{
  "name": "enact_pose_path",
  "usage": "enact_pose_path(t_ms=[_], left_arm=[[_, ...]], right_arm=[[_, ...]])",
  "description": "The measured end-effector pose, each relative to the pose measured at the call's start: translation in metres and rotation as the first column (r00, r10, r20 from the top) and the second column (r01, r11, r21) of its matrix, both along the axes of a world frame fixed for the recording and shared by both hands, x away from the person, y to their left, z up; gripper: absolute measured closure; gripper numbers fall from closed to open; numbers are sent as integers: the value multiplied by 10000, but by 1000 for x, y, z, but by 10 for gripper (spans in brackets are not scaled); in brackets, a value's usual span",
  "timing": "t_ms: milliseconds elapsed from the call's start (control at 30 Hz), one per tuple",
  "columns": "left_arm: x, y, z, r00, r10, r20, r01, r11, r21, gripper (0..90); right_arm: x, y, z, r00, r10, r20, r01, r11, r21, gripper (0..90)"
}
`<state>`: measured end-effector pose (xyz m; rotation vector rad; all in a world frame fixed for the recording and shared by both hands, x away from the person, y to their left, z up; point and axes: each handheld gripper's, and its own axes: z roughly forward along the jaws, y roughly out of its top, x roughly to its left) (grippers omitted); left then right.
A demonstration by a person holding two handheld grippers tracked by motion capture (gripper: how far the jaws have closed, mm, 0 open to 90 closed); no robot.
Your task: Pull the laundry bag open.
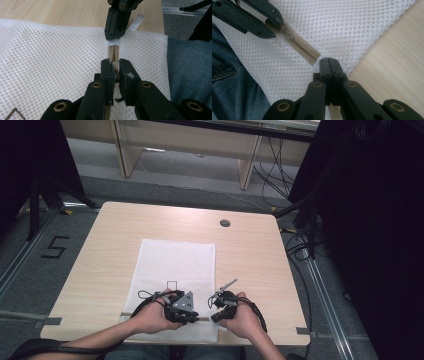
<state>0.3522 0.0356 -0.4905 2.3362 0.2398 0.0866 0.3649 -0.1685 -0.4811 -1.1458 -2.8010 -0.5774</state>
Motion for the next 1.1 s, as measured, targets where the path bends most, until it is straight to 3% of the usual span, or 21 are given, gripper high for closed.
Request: enact_pose_path(t_ms=[33, 67, 133, 267, 367, 467, 667, 767, 800, 933, 1100], left_arm=[[1, 1, 1, 9996, -183, 207, 181, 9998, 97, 820], [0, 1, 0, 10000, 19, 3, -19, 10000, -5, 820], [0, 3, 1, 10000, -48, 55, 48, 10000, 50, 820], [-2, 10, 3, 9999, 68, 117, -67, 10000, -17, 820], [-2, 12, 2, 9998, 170, -69, -171, 9998, -139, 820], [-2, 12, 3, 9999, 38, 136, -39, 10000, 81, 820], [-2, 12, 2, 10000, 42, 55, -42, 10000, 3, 820], [-1, 13, 3, 9995, -157, 291, 153, 9998, 157, 820], [-3, 14, 2, 9999, 33, 114, -32, 10000, -13, 820], [-2, 17, 2, 10000, 85, -13, -85, 10000, -35, 820], [-4, 17, 2, 9999, 61, 124, -61, 10000, 35, 820]], right_arm=[[1, -1, -1, 9998, 136, 109, -136, 9999, 16, 900], [2, -1, -1, 9998, 175, 136, -175, 9998, 28, 900], [-1, 0, 0, 9998, -119, -153, 120, 9999, 70, 900], [1, -1, -1, 10000, 60, 37, -61, 10000, 55, 900], [2, -1, -1, 10000, 81, 36, -82, 9999, 78, 900], [0, 0, 0, 9999, -83, -66, 83, 10000, 45, 900], [0, -1, 0, 9999, -101, -102, 101, 9999, 71, 900], [0, -1, 0, 9999, -117, -104, 118, 9999, 53, 900], [0, -1, 0, 9999, -114, -80, 115, 9999, 60, 900], [-1, 0, 0, 9996, -202, -182, 203, 9998, 82, 900], [-1, 0, 0, 9997, -192, -145, 193, 9998, 78, 900]])
